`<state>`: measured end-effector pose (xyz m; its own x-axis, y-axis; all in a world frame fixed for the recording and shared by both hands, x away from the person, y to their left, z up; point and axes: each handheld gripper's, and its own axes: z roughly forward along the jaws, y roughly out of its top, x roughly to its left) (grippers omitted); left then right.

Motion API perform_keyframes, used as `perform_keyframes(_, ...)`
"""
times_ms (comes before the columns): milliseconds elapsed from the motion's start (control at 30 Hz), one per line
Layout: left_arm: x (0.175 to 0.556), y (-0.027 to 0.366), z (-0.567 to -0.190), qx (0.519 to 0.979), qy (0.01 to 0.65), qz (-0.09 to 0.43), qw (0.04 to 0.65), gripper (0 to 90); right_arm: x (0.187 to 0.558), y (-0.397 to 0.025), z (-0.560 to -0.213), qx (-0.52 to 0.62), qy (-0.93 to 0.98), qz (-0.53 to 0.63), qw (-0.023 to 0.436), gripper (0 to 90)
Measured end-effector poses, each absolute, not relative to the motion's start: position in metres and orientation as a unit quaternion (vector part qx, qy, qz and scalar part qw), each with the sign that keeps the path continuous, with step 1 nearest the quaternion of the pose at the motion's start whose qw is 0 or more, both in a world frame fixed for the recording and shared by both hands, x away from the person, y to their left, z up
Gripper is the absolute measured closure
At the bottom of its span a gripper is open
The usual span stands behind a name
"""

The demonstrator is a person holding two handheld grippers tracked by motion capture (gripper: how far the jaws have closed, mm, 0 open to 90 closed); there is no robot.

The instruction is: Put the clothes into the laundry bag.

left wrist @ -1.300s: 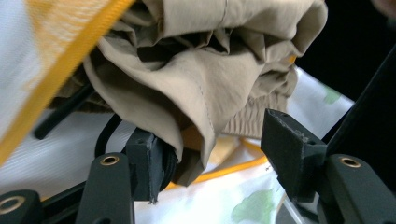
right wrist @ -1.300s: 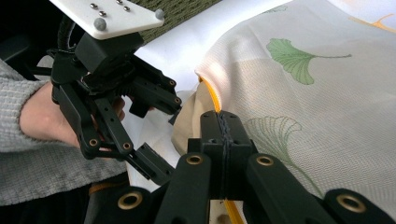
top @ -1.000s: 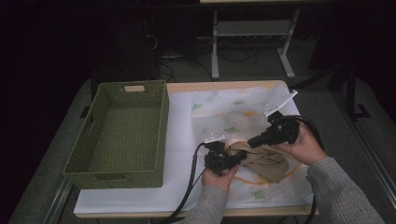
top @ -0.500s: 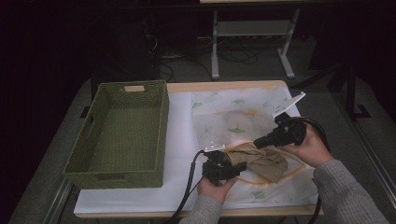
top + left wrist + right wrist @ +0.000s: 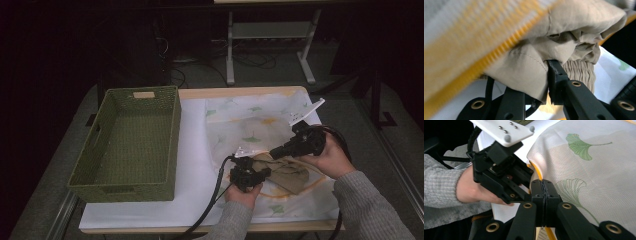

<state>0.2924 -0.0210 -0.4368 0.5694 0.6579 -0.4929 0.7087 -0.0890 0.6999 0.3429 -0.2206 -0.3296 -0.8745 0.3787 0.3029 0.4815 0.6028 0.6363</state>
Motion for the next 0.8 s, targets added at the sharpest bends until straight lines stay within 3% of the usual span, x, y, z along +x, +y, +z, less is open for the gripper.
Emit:
perform_keyframes(267,0.274,-0.012,-0.434,0.761,0.439,-0.014,0.477,59.8,0.343,-0.227,-0.331,-0.248,-0.890,-0.378,0.068,88.4)
perform_keyframes(533,0.273,-0.008,-0.443,0.754,0.453,-0.076,0.470,50.0,0.345,-0.227,-0.337,-0.252,-0.887,-0.381,0.073,88.4)
perform_keyframes(633,0.275,-0.020,-0.448,0.762,0.450,-0.070,0.461,50.9,0.344,-0.225,-0.336,-0.250,-0.888,-0.379,0.073,88.4)
perform_keyframes(800,0.285,-0.029,-0.452,0.750,0.466,-0.073,0.463,68.8,0.343,-0.225,-0.335,-0.246,-0.888,-0.382,0.070,88.8)
